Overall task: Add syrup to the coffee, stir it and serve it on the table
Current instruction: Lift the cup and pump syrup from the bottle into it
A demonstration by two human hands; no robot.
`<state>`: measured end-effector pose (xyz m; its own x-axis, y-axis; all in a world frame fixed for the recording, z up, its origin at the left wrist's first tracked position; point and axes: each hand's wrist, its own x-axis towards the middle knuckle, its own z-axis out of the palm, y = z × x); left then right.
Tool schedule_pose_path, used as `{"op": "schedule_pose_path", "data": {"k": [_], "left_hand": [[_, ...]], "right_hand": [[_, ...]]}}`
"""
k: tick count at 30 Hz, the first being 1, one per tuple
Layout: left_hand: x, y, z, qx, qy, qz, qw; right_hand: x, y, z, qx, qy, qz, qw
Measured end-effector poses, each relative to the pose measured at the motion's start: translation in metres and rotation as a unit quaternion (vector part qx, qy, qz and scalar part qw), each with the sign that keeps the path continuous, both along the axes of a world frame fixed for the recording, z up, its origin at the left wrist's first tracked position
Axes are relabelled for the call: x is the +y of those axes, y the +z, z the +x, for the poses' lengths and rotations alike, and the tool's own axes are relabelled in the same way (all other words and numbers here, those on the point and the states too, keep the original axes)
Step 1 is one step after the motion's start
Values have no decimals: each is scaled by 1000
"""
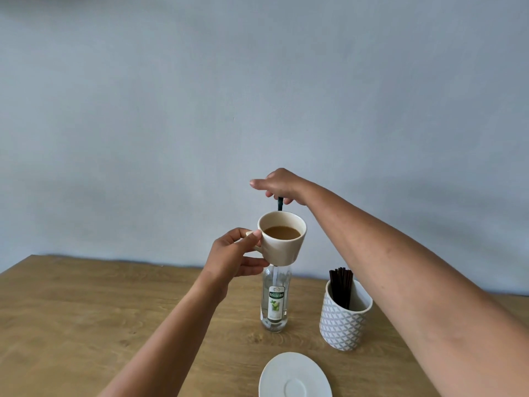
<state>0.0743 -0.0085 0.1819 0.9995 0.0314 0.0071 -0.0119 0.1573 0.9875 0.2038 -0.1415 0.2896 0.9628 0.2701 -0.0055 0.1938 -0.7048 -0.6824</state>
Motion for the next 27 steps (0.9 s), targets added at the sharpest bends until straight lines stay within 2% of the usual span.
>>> {"op": "schedule_pose_path", "data": {"k": [17,23,27], "left_hand": [[1,8,-1,3,31,-14,999],[-1,13,-3,2,32,-14,999],[0,14,-2,-1,33,-14,999]], "right_hand": [[3,1,-5,26,-21,-39,999],[0,12,-12,13,11,-72,997],[1,17,-15,36,20,-88,995]]}}
